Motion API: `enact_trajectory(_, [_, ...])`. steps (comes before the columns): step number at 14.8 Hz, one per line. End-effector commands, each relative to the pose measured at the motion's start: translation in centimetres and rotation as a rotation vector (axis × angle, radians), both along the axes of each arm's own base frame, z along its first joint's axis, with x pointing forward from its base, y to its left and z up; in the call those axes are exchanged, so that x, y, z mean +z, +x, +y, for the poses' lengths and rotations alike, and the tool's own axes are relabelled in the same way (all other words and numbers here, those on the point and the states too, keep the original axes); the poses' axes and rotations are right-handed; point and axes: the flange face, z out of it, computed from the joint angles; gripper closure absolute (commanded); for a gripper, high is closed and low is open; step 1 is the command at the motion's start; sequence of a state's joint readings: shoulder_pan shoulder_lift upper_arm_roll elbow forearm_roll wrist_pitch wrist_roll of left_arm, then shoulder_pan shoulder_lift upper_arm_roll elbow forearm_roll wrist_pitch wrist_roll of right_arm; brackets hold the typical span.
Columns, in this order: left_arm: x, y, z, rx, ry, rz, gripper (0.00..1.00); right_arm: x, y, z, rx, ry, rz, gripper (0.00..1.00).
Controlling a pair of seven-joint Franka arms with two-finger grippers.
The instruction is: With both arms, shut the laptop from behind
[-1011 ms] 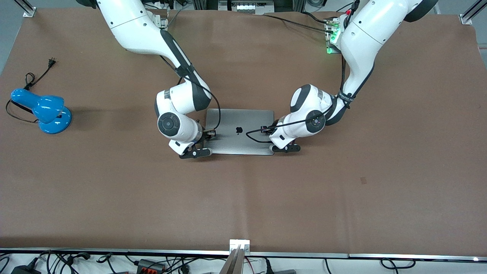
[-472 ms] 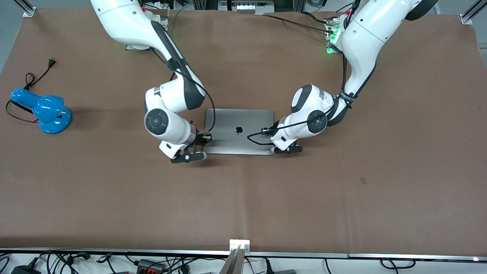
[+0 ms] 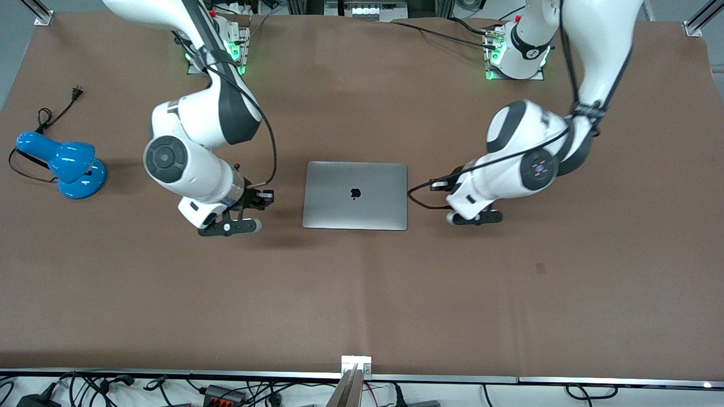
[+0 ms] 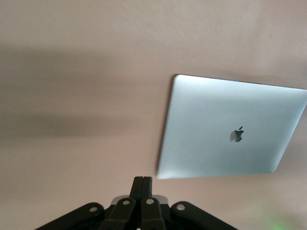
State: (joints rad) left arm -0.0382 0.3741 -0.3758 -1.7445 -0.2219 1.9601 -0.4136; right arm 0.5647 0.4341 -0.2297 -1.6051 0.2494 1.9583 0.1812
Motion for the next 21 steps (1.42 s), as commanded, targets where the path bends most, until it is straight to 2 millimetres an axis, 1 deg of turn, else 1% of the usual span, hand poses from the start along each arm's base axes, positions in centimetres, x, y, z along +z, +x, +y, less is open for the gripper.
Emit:
enact_trajectory(1, [6.0, -0.5, 4.2, -0.001, 0.041, -0.047, 1.00, 1.9, -0.6, -1.5, 0.007, -0.024, 0.014, 0.88])
enact_trajectory(2, [8.4, -0.4, 5.5, 0.007, 0.046, -0.046, 1.00, 2.6, -0.5, -2.0, 0.000, -0.043, 0.011, 0.38])
enact_trajectory(3, [10.4, -0.3, 6.2, 0.007, 0.050, -0.039, 1.00, 3.1, -0.3, -2.8, 0.001, -0.068, 0.004, 0.00])
enact_trajectory(4, [12.1, -0.3, 7.0, 0.008, 0.054, -0.025, 1.00, 4.8, 0.0, -3.7, 0.000, -0.091, -0.014, 0.00])
enact_trajectory(5, [13.2, -0.1, 8.3, 0.017, 0.058, -0.006, 1.00, 6.3, 0.4, -4.3, -0.003, -0.101, -0.024, 0.00])
enact_trajectory(6, [14.8, -0.4, 9.1, 0.016, 0.062, 0.004, 1.00, 7.9, 0.8, -5.0, -0.013, -0.102, -0.033, 0.00])
enact_trajectory(7, [17.0, -0.6, 9.8, 0.017, 0.065, -0.001, 1.00, 9.8, 1.3, -5.9, -0.025, -0.106, -0.045, 0.00])
enact_trajectory(9, [21.0, -0.4, 11.6, 0.026, 0.099, -0.035, 1.00, 12.3, 1.8, -8.0, -0.051, -0.116, -0.049, 0.00])
enact_trajectory(10, [22.1, -0.6, 12.2, 0.015, 0.137, -0.038, 1.00, 13.4, 2.0, -9.2, -0.068, -0.125, -0.045, 0.00])
enact_trajectory(11, [22.8, -0.9, 12.4, 0.011, 0.147, -0.025, 1.00, 14.8, 2.1, -10.5, -0.091, -0.133, -0.049, 0.00])
enact_trajectory(12, [23.5, -1.1, 13.1, 0.015, 0.153, -0.014, 1.00, 16.0, 2.2, -11.4, -0.108, -0.139, -0.056, 0.00])
enact_trajectory(13, [23.9, -1.1, 14.0, 0.025, 0.160, -0.011, 1.00, 16.4, 2.4, -12.3, -0.131, -0.145, -0.064, 0.00])
enact_trajectory(14, [24.2, -1.3, 14.3, 0.030, 0.177, -0.022, 1.00, 16.7, 2.5, -13.5, -0.145, -0.141, -0.066, 0.00])
enact_trajectory(15, [23.8, -1.3, 14.5, 0.029, 0.204, -0.023, 0.94, 17.4, 2.4, -14.2, -0.154, -0.130, -0.074, 0.00])
enact_trajectory(16, [23.6, -1.4, 14.9, 0.034, 0.226, -0.022, 0.83, 18.1, 2.2, -14.8, -0.152, -0.119, -0.080, 0.00])
enact_trajectory(17, [23.3, -1.6, 15.5, 0.047, 0.239, -0.028, 0.82, 18.3, 2.0, -14.9, -0.147, -0.123, -0.073, 0.00])
enact_trajectory(18, [23.1, -2.0, 16.0, 0.066, 0.247, -0.061, 0.65, 18.3, 2.1, -16.0, -0.165, -0.125, -0.068, 0.00])
enact_trajectory(19, [22.5, -2.7, 16.3, 0.085, 0.255, -0.088, 0.45, 18.4, 2.4, -17.7, -0.195, -0.113, -0.068, 0.00])
enact_trajectory(20, [21.9, -3.5, 17.0, 0.106, 0.267, -0.124, 0.36, 19.4, 2.2, -18.9, -0.209, -0.088, -0.081, 0.00])
enact_trajectory(21, [21.5, -4.0, 17.0, 0.113, 0.272, -0.145, 0.28, 20.1, 2.1, -19.9, -0.214, -0.068, -0.093, 0.00])
